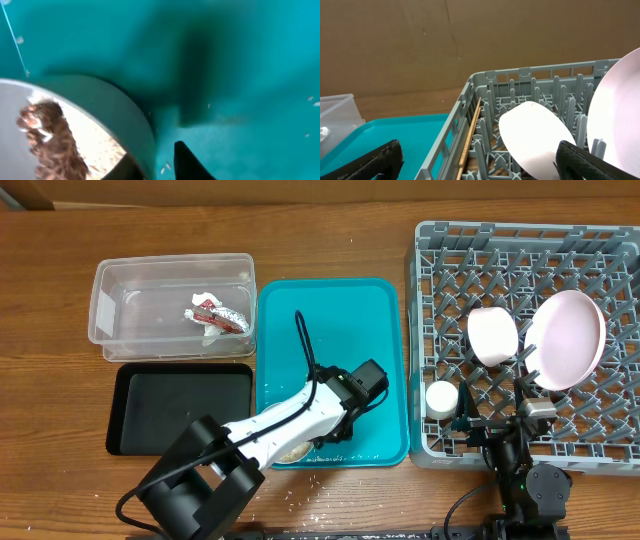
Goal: Sort waste into correct bins and load items into the dishwasher
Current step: 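Grasp the rim of the food-filled bowl with the left gripper, then tip the bowl over the black tray to dump the food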
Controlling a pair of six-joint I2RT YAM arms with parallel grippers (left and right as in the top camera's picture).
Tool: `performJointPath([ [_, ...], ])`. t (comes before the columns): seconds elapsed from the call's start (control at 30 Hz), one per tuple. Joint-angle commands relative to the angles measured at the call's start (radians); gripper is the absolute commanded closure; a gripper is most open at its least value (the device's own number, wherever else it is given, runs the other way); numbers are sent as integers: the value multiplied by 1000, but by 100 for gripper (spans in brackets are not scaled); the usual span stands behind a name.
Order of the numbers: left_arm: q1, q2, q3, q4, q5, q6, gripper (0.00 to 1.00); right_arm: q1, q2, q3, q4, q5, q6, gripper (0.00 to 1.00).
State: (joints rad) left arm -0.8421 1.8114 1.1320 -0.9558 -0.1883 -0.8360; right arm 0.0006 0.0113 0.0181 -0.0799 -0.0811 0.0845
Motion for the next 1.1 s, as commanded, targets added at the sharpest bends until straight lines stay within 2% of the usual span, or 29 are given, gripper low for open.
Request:
performJointPath([
  [0.0,4,-7,-3,14,-86,61,96,-2,-8,-10,5,2,-3,0],
  [0.1,5,-8,5,0,-92,81,96,-2,-8,-10,5,2,-3,0],
  [0.27,45,-80,130,-140,-48,85,96,-2,-8,-10,5,2,-3,0],
  [0.37,95,-220,167,-134,98,183,96,-2,-8,-10,5,2,-3,0],
  [0.4,154,-318,165,-139,157,214,96,-2,-8,-10,5,2,-3,0],
  [0.53,357,-440,142,-158,332,339,96,-2,-8,-10,5,2,-3,0],
  [0.57,505,-461,109,-157,476,435,96,-2,-8,-10,5,2,-3,0],
  [0.63,647,-457,61,-134,638,539,96,-2,-8,-10,5,2,-3,0],
  [0.67,687,-454,44,-122,690,575,96,-2,-8,-10,5,2,-3,0],
  [0.77,885,-435,-81,-43,969,731,96,-2,-8,-10,5,2,-3,0],
  [0.87,1045,-392,-227,39,1157,848,96,-2,-8,-10,5,2,-3,0],
  [1.07,1201,-303,-339,92,1530,1088,96,-2,-8,-10,5,2,-3,0],
])
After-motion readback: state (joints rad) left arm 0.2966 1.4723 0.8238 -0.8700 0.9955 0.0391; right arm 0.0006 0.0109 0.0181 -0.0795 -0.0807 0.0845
